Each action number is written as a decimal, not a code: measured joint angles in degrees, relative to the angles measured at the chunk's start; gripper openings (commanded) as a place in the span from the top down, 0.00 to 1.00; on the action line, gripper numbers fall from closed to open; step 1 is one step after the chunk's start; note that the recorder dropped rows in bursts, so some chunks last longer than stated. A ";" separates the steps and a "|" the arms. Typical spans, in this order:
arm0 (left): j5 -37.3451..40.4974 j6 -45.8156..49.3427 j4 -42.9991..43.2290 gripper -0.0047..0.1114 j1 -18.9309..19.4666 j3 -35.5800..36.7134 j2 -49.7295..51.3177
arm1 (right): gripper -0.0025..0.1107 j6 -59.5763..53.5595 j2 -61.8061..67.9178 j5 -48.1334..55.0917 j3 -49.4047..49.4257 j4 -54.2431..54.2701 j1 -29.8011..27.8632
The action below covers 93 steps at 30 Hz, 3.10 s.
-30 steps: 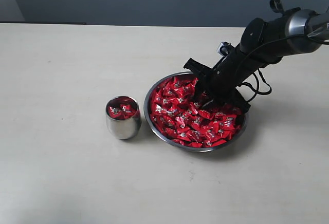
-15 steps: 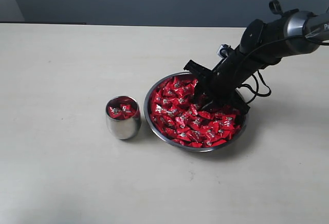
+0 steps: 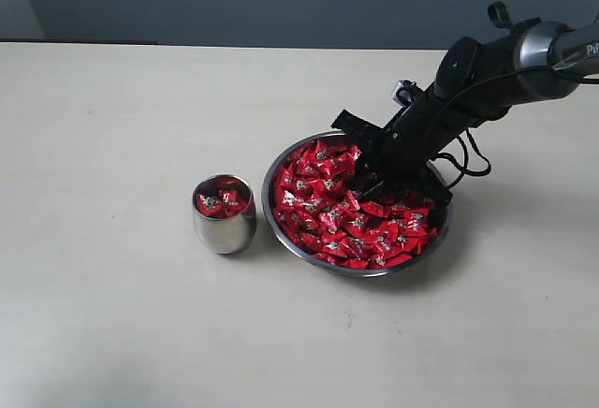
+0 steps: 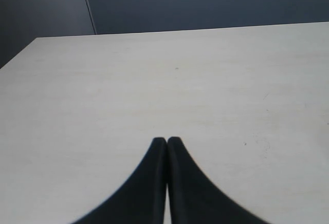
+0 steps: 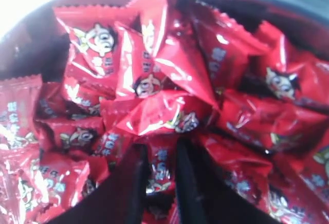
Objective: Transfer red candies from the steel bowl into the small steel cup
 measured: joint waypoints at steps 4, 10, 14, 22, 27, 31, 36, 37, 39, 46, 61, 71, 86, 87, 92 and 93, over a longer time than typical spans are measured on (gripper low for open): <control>0.00 0.00 0.00 0.96 0.00 0.00 0.00 | 0.98 -0.53 0.00 0.00 0.00 0.09 0.00; 0.00 0.00 0.00 0.96 0.00 0.00 0.00 | 0.98 -1.42 -0.49 -0.45 0.00 0.09 0.00; 0.00 0.00 0.00 0.96 0.00 0.00 0.00 | 0.98 -2.18 -2.53 -1.55 0.00 -0.28 0.00; 0.00 0.00 0.00 0.96 0.00 0.00 0.00 | 0.98 -3.24 -5.46 -0.07 0.00 -3.60 0.00; 0.00 0.00 0.00 0.96 0.00 0.00 0.00 | 0.98 -5.93 -8.71 1.30 0.00 -5.86 0.00; 0.00 0.00 0.00 0.96 0.00 0.00 0.00 | 0.98 -11.35 -10.81 5.19 -1.18 -6.29 0.00; 0.00 0.00 0.00 0.96 0.00 0.00 0.00 | 0.98 -17.97 -11.08 10.53 -5.96 -4.63 0.00; 0.00 0.00 0.00 0.96 0.00 0.00 0.00 | 0.98 -19.41 -11.08 11.21 -7.11 -4.08 0.14; 0.00 0.00 0.00 0.96 0.00 0.00 0.00 | 0.98 -22.03 -11.08 12.53 -9.34 -3.52 0.86; 0.00 0.00 0.00 0.96 0.00 0.00 0.00 | 0.98 -28.21 -10.20 16.61 -18.55 -2.61 6.84; 0.00 0.00 0.00 0.96 0.00 0.00 0.00 | 0.98 -31.52 -0.78 26.92 -30.38 -10.55 19.47; 0.00 0.00 0.00 0.96 0.00 0.00 0.00 | 0.98 -31.52 0.82 25.42 -30.38 -15.23 21.50; 0.00 0.00 0.00 0.96 0.00 0.00 0.00 | 0.77 -31.95 3.95 25.18 -30.41 -15.63 21.95; 0.00 0.00 0.00 0.96 0.00 0.00 0.00 | 0.73 -31.95 3.95 25.18 -30.41 -15.63 21.95; 0.00 0.00 0.00 0.96 0.00 0.00 0.00 | 0.66 -31.95 3.95 25.18 -30.41 -15.63 21.95; 0.00 0.00 0.00 0.96 0.00 0.00 0.00 | 0.66 -31.95 3.95 25.18 -30.41 -15.63 21.95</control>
